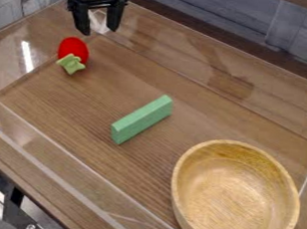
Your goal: Move the red fruit to the left
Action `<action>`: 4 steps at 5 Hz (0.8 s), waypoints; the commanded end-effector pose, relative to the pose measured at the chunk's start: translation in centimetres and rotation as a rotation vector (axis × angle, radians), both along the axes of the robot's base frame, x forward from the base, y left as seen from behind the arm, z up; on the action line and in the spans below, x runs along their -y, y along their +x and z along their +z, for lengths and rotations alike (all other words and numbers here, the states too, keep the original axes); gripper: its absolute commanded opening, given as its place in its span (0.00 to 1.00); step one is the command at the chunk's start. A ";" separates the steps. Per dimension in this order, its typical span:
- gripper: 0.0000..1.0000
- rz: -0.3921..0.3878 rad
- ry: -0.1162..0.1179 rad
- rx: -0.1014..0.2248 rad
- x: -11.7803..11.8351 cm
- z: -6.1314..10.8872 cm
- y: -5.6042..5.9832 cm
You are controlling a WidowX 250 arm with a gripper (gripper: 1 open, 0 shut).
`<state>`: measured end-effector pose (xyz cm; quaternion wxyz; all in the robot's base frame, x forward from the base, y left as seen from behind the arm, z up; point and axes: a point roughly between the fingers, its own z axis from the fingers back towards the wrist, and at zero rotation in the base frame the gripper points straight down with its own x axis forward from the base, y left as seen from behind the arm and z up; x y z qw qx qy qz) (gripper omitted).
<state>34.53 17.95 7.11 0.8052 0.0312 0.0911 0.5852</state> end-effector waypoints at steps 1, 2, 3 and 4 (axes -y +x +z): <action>1.00 -0.069 0.034 0.093 0.7 4.8 1.1; 1.00 -0.133 0.018 0.097 1.6 5.8 1.7; 1.00 -0.169 0.014 0.095 2.4 6.3 1.7; 1.00 -0.208 0.012 0.092 3.3 6.7 1.7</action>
